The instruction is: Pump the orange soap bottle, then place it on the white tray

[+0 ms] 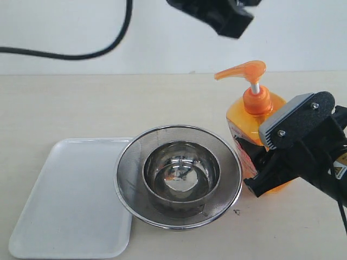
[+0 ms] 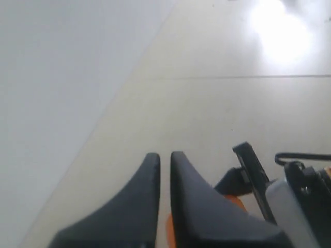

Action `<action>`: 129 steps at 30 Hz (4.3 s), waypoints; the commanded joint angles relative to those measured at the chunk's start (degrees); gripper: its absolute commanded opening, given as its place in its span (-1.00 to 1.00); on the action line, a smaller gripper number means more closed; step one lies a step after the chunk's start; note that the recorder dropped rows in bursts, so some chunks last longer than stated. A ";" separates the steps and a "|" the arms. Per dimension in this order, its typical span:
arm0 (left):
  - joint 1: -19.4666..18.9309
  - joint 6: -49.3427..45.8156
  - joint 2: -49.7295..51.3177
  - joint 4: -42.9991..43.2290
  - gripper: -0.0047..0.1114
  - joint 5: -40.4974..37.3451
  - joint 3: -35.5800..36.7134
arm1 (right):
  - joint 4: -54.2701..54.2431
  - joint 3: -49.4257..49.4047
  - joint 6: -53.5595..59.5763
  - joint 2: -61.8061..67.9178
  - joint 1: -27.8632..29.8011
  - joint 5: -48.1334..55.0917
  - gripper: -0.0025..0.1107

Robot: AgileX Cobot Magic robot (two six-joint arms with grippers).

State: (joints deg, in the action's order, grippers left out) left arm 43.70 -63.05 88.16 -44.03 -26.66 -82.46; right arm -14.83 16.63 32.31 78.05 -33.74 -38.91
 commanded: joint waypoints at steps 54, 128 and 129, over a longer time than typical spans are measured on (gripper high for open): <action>0.29 10.46 10.16 7.46 -0.84 -9.88 -0.75 | 0.29 0.04 -0.95 -0.20 -0.08 0.56 -0.96; -1.14 64.37 -25.33 76.73 -0.84 -13.98 5.42 | -12.99 0.14 12.93 -2.92 -0.08 -16.39 -0.96; -1.14 64.65 -26.25 76.97 -0.84 -14.08 5.80 | -13.10 0.25 12.93 -4.04 -0.08 -17.18 -0.96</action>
State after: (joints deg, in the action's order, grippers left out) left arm 42.69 -2.74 65.29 29.11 -39.69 -77.90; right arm -28.31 16.52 43.83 77.03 -33.74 -47.22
